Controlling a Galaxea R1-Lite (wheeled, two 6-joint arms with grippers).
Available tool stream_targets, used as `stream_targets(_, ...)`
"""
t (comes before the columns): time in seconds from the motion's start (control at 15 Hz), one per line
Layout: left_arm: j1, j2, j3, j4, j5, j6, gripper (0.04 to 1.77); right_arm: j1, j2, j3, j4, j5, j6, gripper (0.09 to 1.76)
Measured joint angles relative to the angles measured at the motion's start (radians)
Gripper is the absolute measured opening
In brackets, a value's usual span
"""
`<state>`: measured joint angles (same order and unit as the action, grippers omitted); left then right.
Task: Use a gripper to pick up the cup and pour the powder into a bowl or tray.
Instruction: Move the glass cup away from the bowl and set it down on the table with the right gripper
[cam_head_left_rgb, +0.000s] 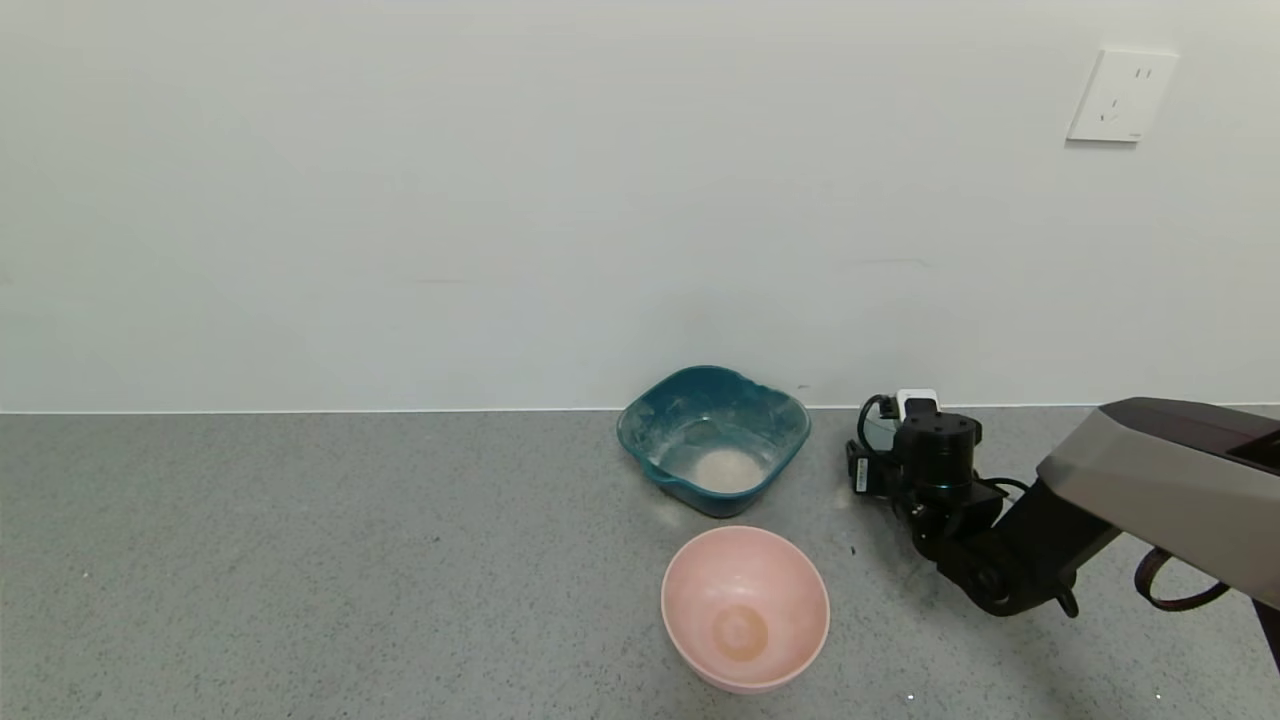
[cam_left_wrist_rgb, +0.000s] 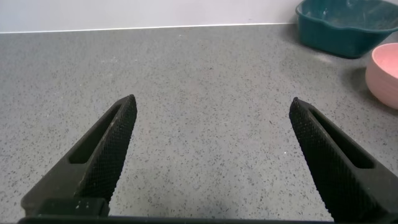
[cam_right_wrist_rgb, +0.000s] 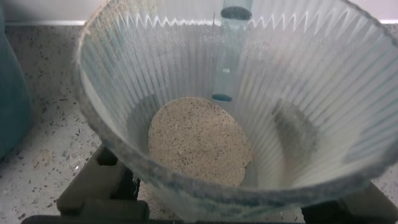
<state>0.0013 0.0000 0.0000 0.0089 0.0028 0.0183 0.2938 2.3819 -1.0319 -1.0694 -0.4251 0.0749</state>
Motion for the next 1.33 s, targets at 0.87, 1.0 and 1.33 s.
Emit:
stream_targets(0.87, 0.0, 0.0, 0.0, 0.0, 0.0, 0.0, 1.76, -0.001, -0.011, 0.024, 0.017, 0.001, 0.002, 1.63)
stream_targets(1.0, 0.0, 0.0, 0.0, 0.0, 0.0, 0.0, 1.76, -0.001, -0.031, 0.053, 0.051, 0.019, 0.003, 1.65)
stream_targets(1.33, 0.0, 0.0, 0.0, 0.0, 0.0, 0.0, 1.76, -0.011, -0.166, 0.161, 0.163, 0.102, 0.006, 1.68)
